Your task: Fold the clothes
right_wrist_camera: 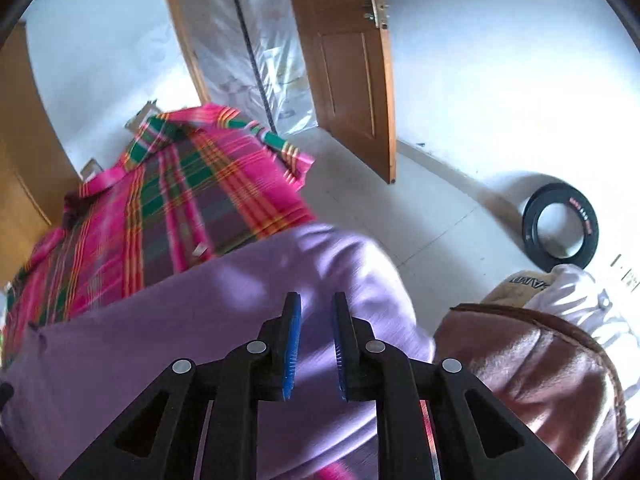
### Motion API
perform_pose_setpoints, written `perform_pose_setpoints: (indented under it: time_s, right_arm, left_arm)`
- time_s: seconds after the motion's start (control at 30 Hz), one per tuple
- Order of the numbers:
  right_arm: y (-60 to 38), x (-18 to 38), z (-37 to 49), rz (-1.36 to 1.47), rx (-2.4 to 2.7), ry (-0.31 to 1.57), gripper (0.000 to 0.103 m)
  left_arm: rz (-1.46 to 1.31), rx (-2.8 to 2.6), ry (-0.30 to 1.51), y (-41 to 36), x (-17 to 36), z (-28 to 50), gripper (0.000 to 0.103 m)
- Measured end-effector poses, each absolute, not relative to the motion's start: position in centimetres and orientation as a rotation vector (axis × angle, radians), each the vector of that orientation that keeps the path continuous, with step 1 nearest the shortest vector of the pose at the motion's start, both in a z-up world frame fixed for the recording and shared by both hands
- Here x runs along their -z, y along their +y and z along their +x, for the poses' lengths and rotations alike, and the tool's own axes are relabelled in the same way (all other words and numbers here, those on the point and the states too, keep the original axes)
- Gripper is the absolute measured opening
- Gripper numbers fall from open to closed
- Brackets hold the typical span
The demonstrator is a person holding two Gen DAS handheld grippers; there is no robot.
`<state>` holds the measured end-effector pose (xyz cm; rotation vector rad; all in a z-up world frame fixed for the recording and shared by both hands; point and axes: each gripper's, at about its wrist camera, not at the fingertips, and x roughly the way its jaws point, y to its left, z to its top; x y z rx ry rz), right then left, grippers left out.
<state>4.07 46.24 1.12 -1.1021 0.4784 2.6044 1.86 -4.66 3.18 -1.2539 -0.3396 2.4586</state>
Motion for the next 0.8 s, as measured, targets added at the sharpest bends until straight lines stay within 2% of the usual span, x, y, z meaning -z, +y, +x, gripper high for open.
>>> perform_pose_setpoints:
  time_s: [0.1,0.23,0.67,0.8]
  right_arm:
    - [48.4,-1.1,3.0,-1.127,-2.594,0.525,0.018]
    - [51.3,-0.8,1.6,-1.159,-2.588,0.652,0.033]
    - [55.3,1.4,-1.7,-1.274,-2.625,1.132,0.035]
    - [54.7,1.3,-2.2,-1.280,-2.681,1.126,0.035]
  left_arm:
    - [-1.256,-2.441,-0.315,-3.5,-3.2,1.8,0.010]
    - [-1.272,-2.424,-0.293,-2.2,-3.0,1.7,0.010]
    - [-1.329,-2.401,-0.235,1.4,-2.5,0.7,0.010]
    - [-1.341,-2.406,-0.223,2.0,-2.5,0.6,0.010]
